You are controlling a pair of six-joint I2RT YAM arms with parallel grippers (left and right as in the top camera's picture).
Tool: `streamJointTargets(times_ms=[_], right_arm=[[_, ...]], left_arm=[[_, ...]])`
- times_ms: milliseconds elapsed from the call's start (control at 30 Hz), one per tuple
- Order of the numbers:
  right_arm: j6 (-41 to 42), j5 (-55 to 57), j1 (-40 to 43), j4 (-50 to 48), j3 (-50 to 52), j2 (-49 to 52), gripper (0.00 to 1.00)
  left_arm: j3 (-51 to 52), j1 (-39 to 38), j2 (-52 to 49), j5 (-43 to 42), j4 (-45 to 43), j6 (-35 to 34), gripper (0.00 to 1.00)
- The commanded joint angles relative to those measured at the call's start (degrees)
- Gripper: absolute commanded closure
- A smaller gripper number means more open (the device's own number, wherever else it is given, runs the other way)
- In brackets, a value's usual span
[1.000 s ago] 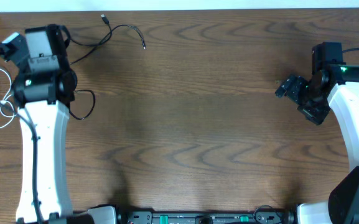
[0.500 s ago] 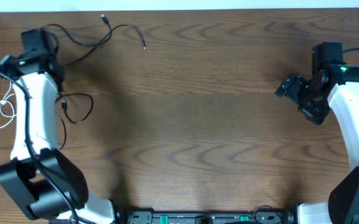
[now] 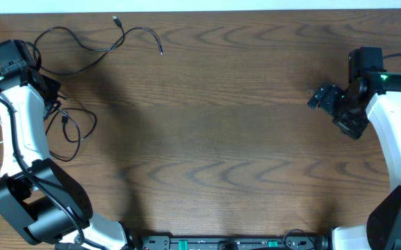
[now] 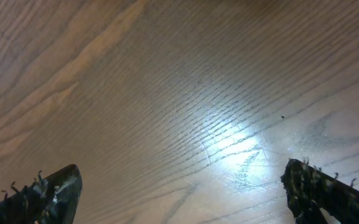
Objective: Untangle cables
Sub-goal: 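Lower the black cable beside the white cable at the left with the left gripper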
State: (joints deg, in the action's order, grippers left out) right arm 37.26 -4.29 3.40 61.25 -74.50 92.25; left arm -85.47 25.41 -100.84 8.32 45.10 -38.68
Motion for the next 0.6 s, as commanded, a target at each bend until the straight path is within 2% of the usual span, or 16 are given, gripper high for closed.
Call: streamJointTargets(times_ms=[0, 133, 200, 300, 367, 567], right_arm=[[0.39, 0.09, -0.07, 0.02, -0.02, -0.07, 0.01], [0.39, 0.09, -0.07, 0.02, -0.02, -0.07, 0.01], [0.39, 0.09, -0.07, 0.02, -0.02, -0.07, 0.01], [0.39, 0.11, -0.07, 0.02, -0.02, -0.07, 0.01], [0.39, 0.09, -0.07, 0.02, -0.02, -0.07, 0.01], [0.39, 0.09, -0.07, 0.02, -0.02, -0.07, 0.01]], left_arm=[[-0.22, 0.24, 0.09, 1.07, 0.96, 1.11, 0.92], [-0.02, 0.24, 0.09, 2.97, 1.95, 1.14, 0.91], [-0.02, 0.24, 0.09, 3.45, 2.43, 1.14, 0.77], [-0.02, 0.24, 0.09, 4.39, 2.80, 1.14, 0.72], [-0.02, 0.24, 0.09, 4.39, 3.06, 1.14, 0.65], [0.02, 0.24, 0.07, 4.37, 4.15, 1.14, 0.63]])
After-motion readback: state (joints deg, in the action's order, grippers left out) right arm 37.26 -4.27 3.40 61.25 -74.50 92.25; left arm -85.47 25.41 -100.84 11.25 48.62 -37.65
